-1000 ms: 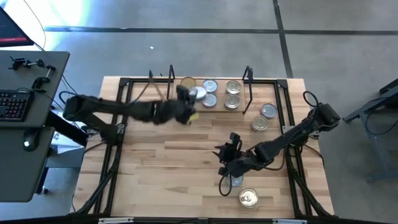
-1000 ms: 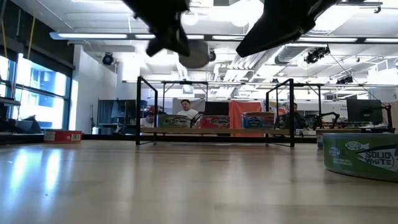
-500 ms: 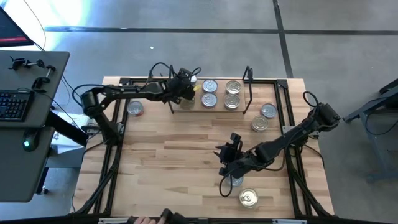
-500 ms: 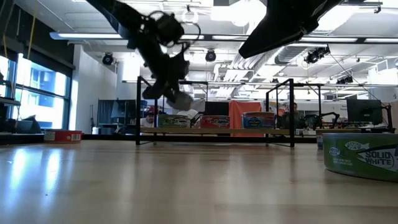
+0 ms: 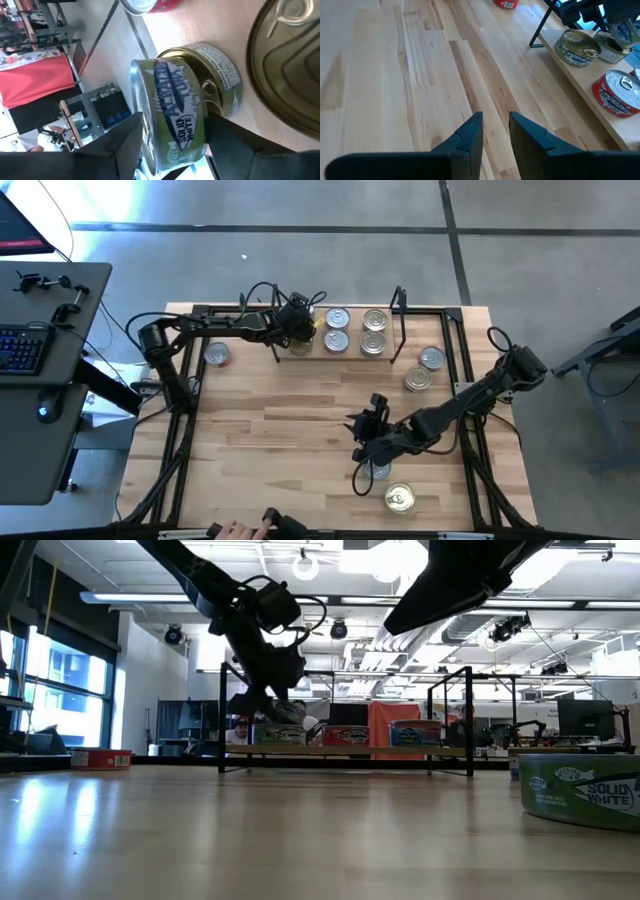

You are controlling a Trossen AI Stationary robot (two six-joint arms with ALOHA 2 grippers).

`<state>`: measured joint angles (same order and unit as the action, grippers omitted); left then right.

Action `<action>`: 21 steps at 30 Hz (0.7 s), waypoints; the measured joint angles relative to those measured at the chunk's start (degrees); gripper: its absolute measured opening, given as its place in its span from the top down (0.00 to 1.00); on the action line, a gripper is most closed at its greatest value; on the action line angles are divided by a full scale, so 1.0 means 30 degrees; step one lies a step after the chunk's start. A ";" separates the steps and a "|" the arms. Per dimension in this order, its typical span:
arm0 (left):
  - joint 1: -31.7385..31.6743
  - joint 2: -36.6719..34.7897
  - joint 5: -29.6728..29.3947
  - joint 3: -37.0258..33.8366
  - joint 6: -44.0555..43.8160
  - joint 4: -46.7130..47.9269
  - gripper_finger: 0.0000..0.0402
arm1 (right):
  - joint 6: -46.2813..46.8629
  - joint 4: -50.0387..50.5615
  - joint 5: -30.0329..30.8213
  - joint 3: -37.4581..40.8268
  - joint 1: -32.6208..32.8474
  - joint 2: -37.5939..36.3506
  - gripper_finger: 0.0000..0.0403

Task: Stack canned seafood by type on shelf
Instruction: Stack the green tuna can on top of the green tuna can on the shelf

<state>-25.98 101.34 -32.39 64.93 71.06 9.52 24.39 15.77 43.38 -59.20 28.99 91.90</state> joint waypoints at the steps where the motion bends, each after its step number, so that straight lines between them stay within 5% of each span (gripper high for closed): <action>1: 0.0000 -0.0016 -0.0011 0.0000 0.0121 -0.0046 0.48 | -0.0030 0.0000 -0.0001 0.0000 0.0000 0.0000 0.79; 21: 0.0007 -0.0016 0.0482 0.0003 0.1402 -0.0272 0.29 | -0.0135 0.0065 -0.0001 0.0007 0.0000 0.0007 0.79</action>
<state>-25.96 101.30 -30.94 64.94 75.26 8.70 23.99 15.96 43.38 -59.18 28.99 91.92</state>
